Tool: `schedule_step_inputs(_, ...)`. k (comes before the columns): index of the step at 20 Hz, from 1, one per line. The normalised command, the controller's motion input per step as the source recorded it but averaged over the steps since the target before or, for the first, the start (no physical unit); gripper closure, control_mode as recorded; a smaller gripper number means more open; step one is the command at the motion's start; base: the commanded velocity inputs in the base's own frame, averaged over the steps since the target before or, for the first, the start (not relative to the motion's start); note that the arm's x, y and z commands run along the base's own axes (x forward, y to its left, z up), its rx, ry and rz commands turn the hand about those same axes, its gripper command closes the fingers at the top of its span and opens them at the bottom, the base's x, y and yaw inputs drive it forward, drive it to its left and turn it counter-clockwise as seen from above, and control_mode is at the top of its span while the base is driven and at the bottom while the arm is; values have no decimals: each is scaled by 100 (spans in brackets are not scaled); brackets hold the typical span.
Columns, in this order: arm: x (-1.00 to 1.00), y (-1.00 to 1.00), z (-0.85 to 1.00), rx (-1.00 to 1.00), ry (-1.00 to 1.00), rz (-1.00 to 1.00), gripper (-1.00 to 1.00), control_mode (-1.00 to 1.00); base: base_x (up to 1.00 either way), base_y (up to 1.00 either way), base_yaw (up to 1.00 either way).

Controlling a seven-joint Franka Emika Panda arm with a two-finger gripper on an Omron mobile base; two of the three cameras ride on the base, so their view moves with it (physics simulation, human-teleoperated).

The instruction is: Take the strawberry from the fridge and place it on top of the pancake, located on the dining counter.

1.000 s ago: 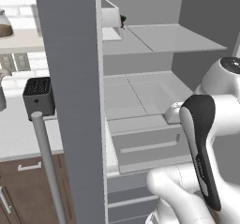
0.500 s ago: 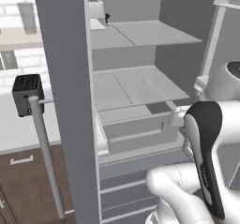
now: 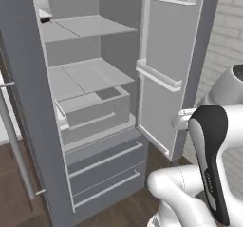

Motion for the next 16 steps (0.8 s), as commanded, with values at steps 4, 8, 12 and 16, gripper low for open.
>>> schedule_step_inputs(4, 0, 0, 0, 0, 0, 0, 100, 100, -72, 0, -66)
schedule_step_inputs(8, 0, 0, 0, 0, 0, 0, 100, 100, -43, -3, -73)
schedule_step_inputs(12, 0, 0, 0, 0, 0, 0, 100, 100, -11, -20, -84)
schedule_step_inputs(16, 0, 0, 0, 0, 0, 0, 100, 100, 0, -42, -87)
